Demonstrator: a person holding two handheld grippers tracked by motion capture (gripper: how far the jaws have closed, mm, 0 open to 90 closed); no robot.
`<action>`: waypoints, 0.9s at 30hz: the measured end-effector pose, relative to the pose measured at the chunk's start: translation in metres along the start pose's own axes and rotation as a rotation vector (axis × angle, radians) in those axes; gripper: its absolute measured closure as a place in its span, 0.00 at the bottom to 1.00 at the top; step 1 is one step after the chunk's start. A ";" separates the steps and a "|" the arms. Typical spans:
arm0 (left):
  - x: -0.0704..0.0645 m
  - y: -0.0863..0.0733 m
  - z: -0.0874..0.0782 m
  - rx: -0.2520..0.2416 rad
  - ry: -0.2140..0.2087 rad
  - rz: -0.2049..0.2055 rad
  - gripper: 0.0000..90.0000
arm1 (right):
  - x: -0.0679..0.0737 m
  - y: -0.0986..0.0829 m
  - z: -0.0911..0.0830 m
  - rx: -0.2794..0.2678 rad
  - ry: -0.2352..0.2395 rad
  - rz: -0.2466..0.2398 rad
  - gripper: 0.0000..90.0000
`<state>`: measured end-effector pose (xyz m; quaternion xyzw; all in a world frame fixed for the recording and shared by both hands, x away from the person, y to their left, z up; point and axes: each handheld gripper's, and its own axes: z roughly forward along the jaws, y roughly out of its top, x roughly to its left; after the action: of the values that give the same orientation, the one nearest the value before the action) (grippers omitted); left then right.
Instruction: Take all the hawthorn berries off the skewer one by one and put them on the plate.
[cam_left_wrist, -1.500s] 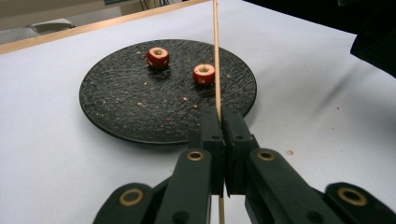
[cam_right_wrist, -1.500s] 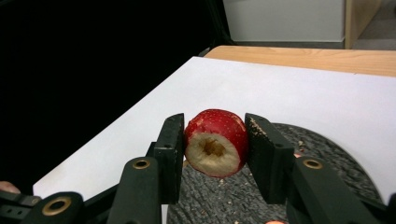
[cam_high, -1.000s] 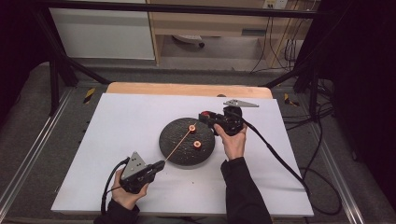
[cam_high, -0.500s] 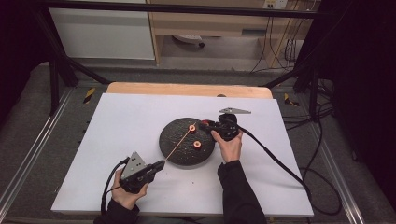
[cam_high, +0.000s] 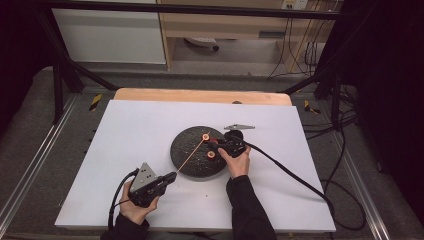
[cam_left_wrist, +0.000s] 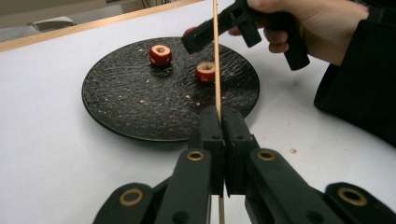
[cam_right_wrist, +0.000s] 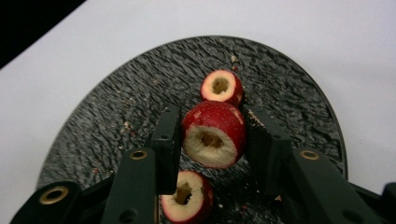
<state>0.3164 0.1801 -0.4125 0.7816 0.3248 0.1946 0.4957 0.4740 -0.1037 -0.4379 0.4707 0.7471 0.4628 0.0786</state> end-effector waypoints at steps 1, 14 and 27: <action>0.000 0.000 0.000 0.000 0.000 0.001 0.98 | -0.001 -0.001 0.002 0.003 -0.005 -0.001 0.66; 0.000 0.000 0.000 0.002 0.000 -0.001 0.98 | -0.001 -0.004 0.005 0.017 -0.027 -0.024 0.63; 0.001 0.000 0.000 0.003 0.003 -0.004 0.98 | 0.012 0.004 -0.037 -0.019 0.016 -0.108 0.41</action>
<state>0.3174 0.1809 -0.4126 0.7813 0.3274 0.1945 0.4945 0.4496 -0.1168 -0.4099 0.4252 0.7676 0.4686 0.1019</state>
